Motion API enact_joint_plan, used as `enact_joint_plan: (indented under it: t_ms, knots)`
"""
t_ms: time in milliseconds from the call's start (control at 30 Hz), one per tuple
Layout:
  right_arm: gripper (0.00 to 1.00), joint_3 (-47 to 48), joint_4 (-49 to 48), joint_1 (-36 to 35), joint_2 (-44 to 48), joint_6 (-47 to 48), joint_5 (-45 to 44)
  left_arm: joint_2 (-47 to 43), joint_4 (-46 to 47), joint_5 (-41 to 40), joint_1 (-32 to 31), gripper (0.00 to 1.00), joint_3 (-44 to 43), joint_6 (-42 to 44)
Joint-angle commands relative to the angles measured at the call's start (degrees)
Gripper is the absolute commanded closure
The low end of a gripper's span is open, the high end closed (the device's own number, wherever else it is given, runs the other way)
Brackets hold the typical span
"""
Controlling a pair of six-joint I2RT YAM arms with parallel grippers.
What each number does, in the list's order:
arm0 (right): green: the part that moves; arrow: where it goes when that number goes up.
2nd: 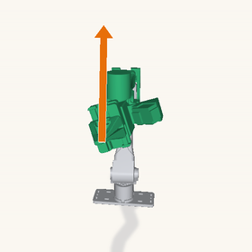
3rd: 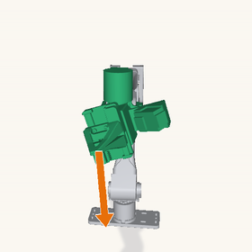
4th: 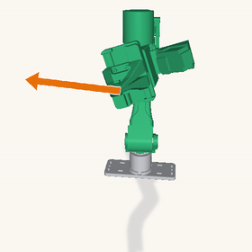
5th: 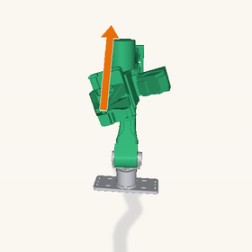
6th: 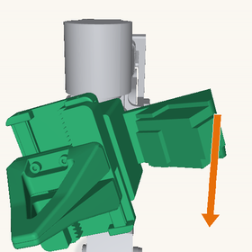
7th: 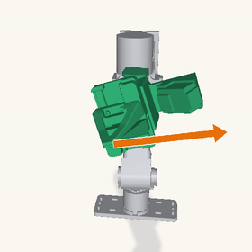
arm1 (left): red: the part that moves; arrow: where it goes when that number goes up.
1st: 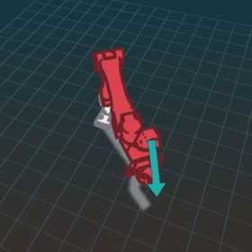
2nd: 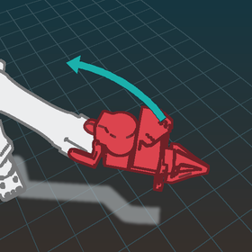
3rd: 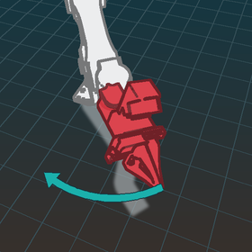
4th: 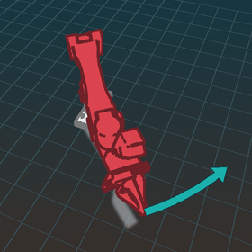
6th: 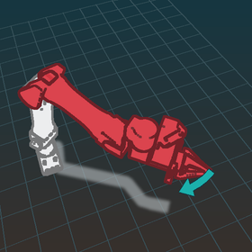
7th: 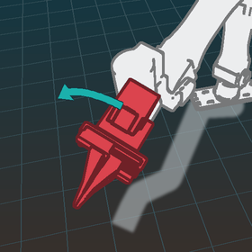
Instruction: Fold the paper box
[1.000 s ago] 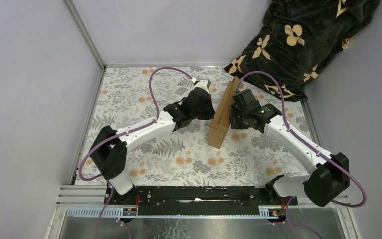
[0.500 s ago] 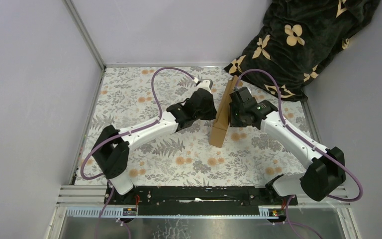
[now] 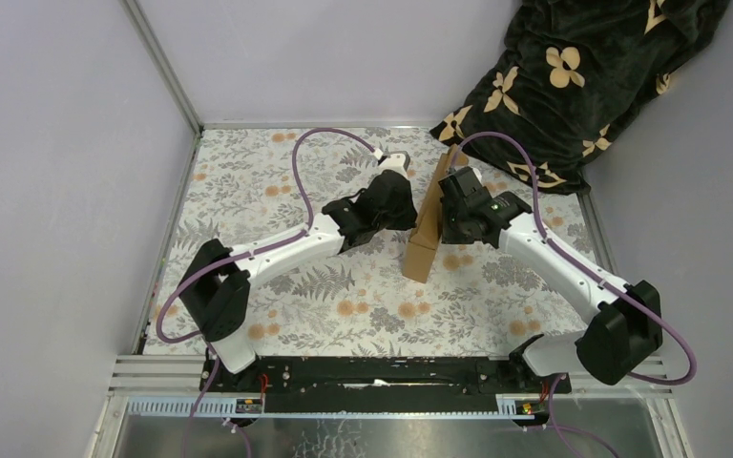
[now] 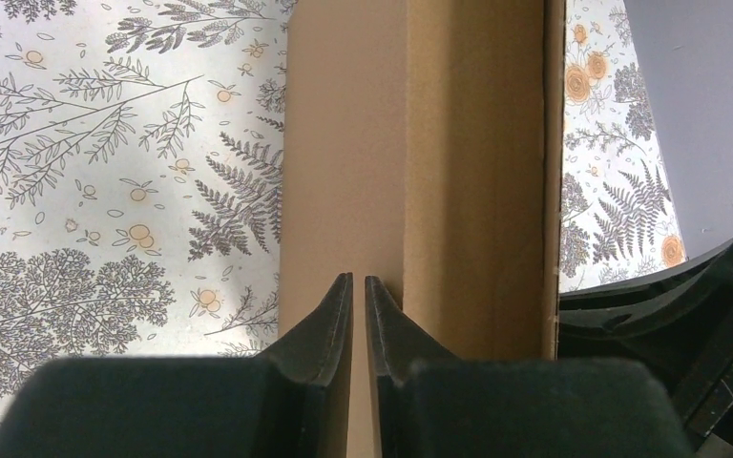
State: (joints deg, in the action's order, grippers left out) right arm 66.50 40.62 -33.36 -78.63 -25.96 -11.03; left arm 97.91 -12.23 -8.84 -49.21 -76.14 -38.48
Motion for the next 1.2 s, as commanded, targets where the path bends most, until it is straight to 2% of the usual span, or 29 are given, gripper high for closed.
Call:
enact_joint_plan:
  t_ms: [0,433,767,1167]
  knots:
    - [0.72,0.15,-7.65,-2.82,2.94,-0.80,2.66,0.72,4.13,7.75,-4.99,0.85,-0.13,-1.87]
    - [0.67,3.08,-2.65,-2.73,5.02,1.99,-2.62,-0.56,3.71,6.85,-4.14,0.85,0.78,-1.61]
    - [0.58,5.08,1.21,-1.28,8.24,3.98,-5.57,-0.69,3.72,6.82,-4.05,0.85,0.50,-1.34]
    - [0.57,1.11,0.36,3.66,11.12,4.72,-2.38,1.42,3.12,7.68,-4.05,0.85,-4.45,-0.41]
